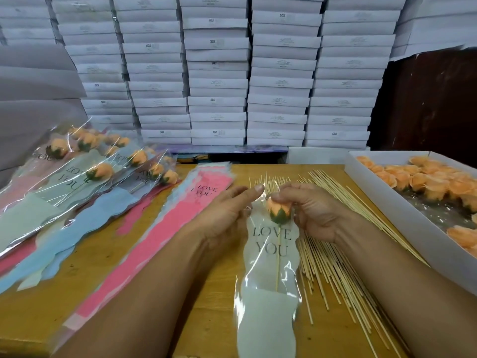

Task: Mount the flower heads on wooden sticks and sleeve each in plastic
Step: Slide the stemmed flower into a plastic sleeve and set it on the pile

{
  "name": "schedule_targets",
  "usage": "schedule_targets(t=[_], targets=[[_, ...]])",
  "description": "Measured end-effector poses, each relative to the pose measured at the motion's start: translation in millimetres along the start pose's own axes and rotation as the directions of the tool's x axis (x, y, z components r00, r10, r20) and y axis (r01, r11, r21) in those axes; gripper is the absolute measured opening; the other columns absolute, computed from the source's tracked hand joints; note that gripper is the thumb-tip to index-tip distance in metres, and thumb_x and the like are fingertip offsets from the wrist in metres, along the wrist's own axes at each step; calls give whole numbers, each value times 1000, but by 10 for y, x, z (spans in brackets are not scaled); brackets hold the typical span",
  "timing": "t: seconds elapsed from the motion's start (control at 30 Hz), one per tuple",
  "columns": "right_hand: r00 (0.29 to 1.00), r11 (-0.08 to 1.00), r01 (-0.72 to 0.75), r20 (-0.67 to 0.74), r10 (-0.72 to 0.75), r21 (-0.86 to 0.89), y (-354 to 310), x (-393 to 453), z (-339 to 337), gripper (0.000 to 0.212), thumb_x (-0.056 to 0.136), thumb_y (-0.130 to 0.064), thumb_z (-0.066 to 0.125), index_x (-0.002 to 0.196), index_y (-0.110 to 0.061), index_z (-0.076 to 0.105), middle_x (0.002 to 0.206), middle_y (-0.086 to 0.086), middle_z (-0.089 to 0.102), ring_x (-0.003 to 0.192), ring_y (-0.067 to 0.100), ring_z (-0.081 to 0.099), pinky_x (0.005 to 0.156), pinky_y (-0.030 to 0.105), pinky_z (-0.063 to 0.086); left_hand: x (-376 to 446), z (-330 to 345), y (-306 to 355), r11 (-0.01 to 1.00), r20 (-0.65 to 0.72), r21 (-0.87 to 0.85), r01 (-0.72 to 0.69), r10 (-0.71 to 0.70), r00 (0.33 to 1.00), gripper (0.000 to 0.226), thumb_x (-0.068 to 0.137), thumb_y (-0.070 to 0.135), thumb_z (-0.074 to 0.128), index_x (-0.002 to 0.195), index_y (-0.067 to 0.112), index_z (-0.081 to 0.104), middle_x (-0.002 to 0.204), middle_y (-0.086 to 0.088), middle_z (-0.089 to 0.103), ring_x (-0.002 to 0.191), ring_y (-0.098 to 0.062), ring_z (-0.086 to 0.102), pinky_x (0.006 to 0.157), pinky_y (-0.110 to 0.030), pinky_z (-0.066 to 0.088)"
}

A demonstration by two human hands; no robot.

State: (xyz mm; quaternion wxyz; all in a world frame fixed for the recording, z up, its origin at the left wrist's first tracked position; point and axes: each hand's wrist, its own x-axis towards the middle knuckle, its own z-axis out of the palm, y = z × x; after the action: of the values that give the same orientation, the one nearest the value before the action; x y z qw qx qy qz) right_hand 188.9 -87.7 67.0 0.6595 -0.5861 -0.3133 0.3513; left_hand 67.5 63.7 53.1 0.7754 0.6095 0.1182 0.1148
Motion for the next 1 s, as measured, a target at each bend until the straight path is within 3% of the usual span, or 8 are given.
schedule_targets(t=[0.1, 0.23, 0.37, 0.47, 0.6, 0.77, 0.9, 1.0], targets=[[994, 995, 30, -111, -19, 97, -5, 33, -40, 8, 77, -6, 71, 76, -10, 64, 89, 9, 67, 69, 19, 64, 61, 36, 56, -39, -18, 20, 990, 168, 62, 128, -137, 976, 57, 67, 46, 88, 105, 7, 75, 99, -19, 74, 82, -24, 74, 65, -33, 61], [957, 981, 107, -284, -58, 161, -8, 59, -49, 18, 84, 3, 69, 95, -8, 60, 91, 10, 67, 71, 19, 65, 60, 34, 56, -94, -27, 48, 952, 378, 125, 280, -307, 873, 31, 77, 26, 81, 101, 6, 78, 104, -16, 75, 87, -23, 75, 73, -31, 62], [919, 952, 199, -383, -98, 234, -8, 72, -40, 22, 82, 5, 72, 91, -11, 61, 83, 10, 69, 63, 19, 67, 54, 31, 57, -127, 16, 32, 949, 414, 162, 272, -315, 854, 19, 79, 6, 74, 97, 2, 76, 96, -14, 76, 82, -21, 75, 70, -28, 61], [914, 942, 215, -392, -101, 257, -3, 78, -29, 31, 81, -2, 76, 107, -10, 61, 98, 15, 72, 76, 25, 70, 62, 37, 58, -123, 31, 20, 962, 381, 127, 243, -273, 883, 18, 85, -10, 62, 96, -3, 73, 94, -16, 75, 80, -22, 75, 73, -30, 62], [944, 967, 162, -317, -94, 195, -11, 67, -1, 32, 90, -25, 73, 116, -7, 65, 103, 12, 73, 85, 27, 70, 61, 37, 60, -120, 22, 72, 978, 276, 79, 193, -208, 938, 17, 77, -6, 65, 88, 2, 76, 88, -16, 75, 74, -23, 75, 69, -33, 62], [990, 991, -95, -109, 84, -93, -12, 6, -5, 56, 94, -54, 58, 106, -1, 71, 84, 15, 71, 62, 21, 65, 48, 30, 52, -76, -18, 126, 988, -74, 10, 152, -151, 986, 5, 85, 1, 62, 81, 1, 65, 65, -14, 66, 46, -21, 61, 44, -23, 50], [925, 921, -179, 261, 277, -346, -24, -105, 80, 41, 83, -43, 71, 95, -4, 76, 82, 16, 71, 57, 16, 63, 42, 21, 46, -21, -39, 122, 989, -204, -68, 131, -143, 968, 7, 85, 9, 60, 86, 3, 61, 66, -15, 56, 47, -24, 52, 47, -23, 44], [891, 920, -200, 327, 314, -337, 7, -139, 218, 29, 86, -31, 73, 95, -4, 77, 86, 18, 73, 56, 15, 64, 39, 18, 44, 26, -56, 103, 996, -260, -77, 39, -58, 964, 14, 85, 9, 64, 96, 1, 62, 73, -18, 57, 53, -26, 54, 53, -29, 48]])
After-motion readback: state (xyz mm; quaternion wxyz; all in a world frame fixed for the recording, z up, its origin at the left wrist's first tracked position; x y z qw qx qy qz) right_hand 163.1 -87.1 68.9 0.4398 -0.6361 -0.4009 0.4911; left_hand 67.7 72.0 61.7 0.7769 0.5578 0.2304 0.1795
